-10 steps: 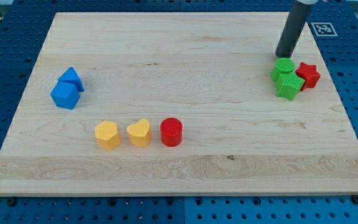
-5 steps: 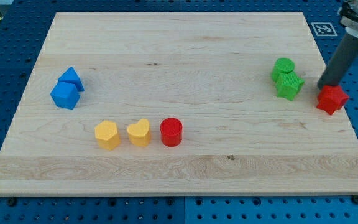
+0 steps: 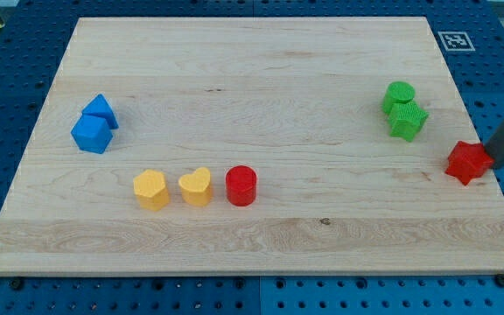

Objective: Push the red star diagonal to green star

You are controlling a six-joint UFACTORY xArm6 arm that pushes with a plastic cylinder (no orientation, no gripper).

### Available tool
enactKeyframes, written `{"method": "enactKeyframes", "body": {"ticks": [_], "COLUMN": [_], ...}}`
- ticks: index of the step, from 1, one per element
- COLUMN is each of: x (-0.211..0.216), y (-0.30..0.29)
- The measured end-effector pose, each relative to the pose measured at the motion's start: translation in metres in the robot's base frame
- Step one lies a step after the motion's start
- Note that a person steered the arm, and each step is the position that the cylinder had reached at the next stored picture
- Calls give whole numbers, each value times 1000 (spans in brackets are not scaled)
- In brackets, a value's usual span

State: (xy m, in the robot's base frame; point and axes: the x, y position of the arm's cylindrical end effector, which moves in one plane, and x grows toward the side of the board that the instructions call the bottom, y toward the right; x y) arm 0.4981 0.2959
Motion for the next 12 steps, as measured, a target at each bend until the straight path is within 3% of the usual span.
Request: {"method": "enactKeyframes", "body": {"ticks": [3,5,6,12], "x": [4,-43,-45,12], "y": [-66,-131,-149,-135]}}
